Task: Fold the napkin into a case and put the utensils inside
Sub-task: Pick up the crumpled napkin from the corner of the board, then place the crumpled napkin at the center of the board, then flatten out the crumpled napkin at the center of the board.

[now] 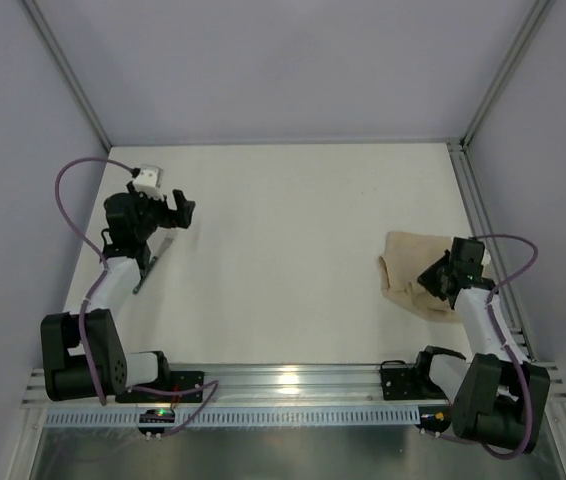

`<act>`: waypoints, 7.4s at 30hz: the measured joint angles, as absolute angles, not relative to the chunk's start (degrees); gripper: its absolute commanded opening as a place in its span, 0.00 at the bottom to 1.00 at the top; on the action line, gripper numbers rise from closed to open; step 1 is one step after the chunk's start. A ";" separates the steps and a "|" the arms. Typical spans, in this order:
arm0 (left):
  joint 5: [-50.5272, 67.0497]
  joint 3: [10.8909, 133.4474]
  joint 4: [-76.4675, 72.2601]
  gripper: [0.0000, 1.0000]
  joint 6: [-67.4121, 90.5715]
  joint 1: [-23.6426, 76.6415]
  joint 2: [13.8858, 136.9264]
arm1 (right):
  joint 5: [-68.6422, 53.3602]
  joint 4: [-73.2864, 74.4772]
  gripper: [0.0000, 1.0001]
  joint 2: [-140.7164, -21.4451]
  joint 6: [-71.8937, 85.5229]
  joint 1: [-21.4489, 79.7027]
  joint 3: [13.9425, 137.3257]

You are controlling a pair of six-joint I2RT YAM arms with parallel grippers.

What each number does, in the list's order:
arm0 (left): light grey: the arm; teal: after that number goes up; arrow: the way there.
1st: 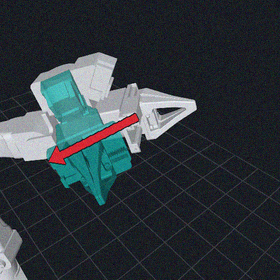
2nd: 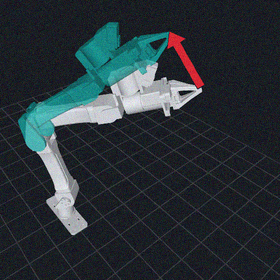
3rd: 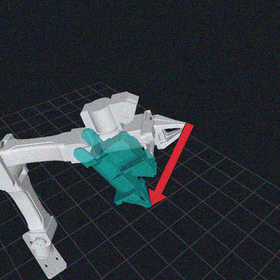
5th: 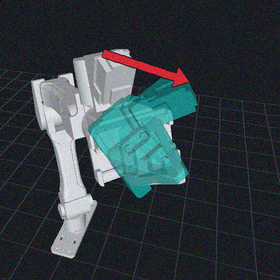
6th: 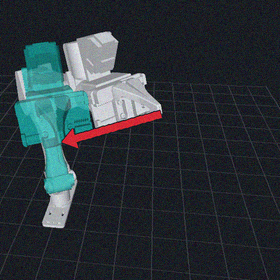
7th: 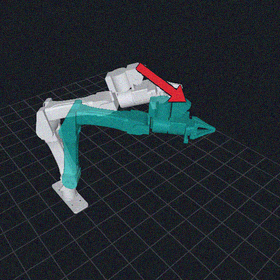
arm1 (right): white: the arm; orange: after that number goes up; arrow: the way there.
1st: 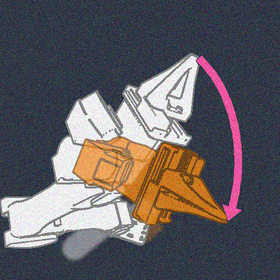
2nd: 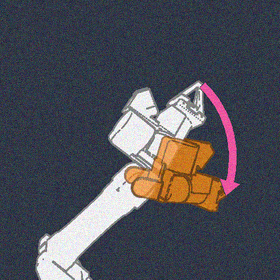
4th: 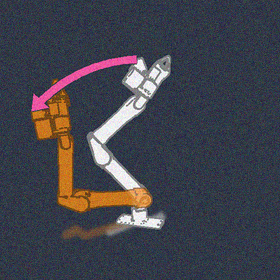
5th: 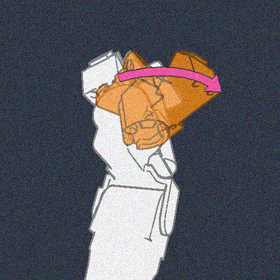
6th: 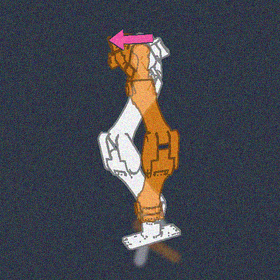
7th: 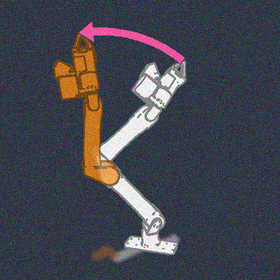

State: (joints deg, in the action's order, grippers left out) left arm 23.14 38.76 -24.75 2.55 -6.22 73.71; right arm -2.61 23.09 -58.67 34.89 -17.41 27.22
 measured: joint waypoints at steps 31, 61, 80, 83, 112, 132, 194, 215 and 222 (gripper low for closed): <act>29.50 55.70 29.91 0.86 -17.50 -3.62 68.69 | -16.21 19.86 0.40 -83.83 28.84 27.86 62.65; 22.00 57.30 26.30 0.82 -13.21 -3.11 86.50 | 17.32 37.47 0.79 -77.36 35.40 40.80 59.05; 21.93 68.01 26.39 0.65 -4.60 -1.32 103.66 | 17.65 32.82 0.67 -81.91 37.23 48.21 62.35; 21.80 67.81 26.06 0.65 -4.49 -1.28 104.55 | 15.07 30.74 0.67 -87.00 37.23 48.21 62.35; 24.71 60.93 20.03 0.00 -4.38 -1.23 96.12 | -0.23 18.65 0.04 -92.71 38.76 41.41 56.29; 25.45 83.15 37.26 0.00 -6.66 -1.23 64.18 | 10.00 44.18 0.05 -69.87 22.63 40.29 95.83; 5.52 51.64 22.15 0.80 -24.36 39.90 88.90 | -4.27 13.10 0.67 -75.26 41.34 27.57 32.73; -0.82 50.46 21.96 0.00 -25.63 30.65 80.29 | -0.47 9.89 0.04 -75.13 41.85 25.52 35.24; -0.36 59.33 36.56 0.00 -25.91 22.46 63.20 | 4.36 28.01 0.04 -51.81 33.61 25.36 49.50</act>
